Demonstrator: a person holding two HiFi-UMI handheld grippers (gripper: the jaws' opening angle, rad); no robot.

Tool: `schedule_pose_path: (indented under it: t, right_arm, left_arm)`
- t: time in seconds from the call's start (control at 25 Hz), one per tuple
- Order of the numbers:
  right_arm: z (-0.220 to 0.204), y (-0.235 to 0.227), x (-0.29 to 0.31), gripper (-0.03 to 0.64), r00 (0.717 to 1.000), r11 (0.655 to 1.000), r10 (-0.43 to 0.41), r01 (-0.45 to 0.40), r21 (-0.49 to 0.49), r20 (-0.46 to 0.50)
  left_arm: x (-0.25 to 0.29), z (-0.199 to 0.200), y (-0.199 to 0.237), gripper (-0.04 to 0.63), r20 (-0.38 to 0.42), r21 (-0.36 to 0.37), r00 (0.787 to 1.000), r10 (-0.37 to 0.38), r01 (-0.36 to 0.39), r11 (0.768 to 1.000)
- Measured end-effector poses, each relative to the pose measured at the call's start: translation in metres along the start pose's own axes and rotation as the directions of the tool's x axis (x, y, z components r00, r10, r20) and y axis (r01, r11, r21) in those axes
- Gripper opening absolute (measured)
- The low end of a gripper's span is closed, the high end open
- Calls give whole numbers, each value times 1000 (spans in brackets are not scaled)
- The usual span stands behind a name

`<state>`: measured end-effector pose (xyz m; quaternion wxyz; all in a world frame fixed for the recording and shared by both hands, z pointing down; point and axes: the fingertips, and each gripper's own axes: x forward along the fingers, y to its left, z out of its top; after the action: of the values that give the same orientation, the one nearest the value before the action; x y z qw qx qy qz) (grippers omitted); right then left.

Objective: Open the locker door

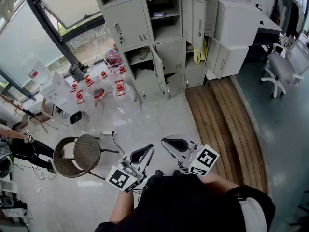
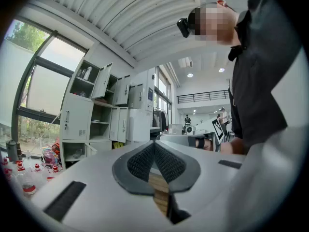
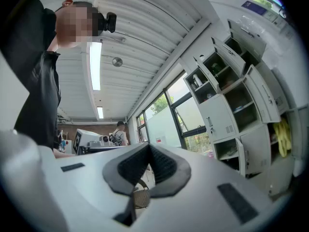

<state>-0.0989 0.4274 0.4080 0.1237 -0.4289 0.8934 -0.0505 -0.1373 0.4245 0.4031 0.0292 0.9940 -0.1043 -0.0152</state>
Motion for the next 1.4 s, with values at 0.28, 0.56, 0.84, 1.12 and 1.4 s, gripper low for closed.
schedule_pose_path:
  t: [0.28,0.56,0.84,1.12,1.4]
  right_arm:
    - [0,-2,-10,11,999,999,-38,38,-7,6]
    - [-6,4,-7,12,1000,1000,-6,6,-18,15]
    - [-2,5,-18,12,1000,1000,10,-10,-6,28]
    - [-23,-8,-6,12,1000,999,8,-8,49,-3]
    - [-36,-21,21,12,998,996,52,-50,68,-26]
  left_arm:
    - [-2,-14,2,17,-41,-9,999,32,-32,999]
    - [-1,-17,-7,17,-24,-19,1000,14,-15,1000]
    - [7,-21,-14,17,-37,-56,999,0,-2,998]
    - [1,-31,-1,17,-65,-77,997,43,-48,996]
    - [4,-45,26,17,-73,-106,995,63,-70,992]
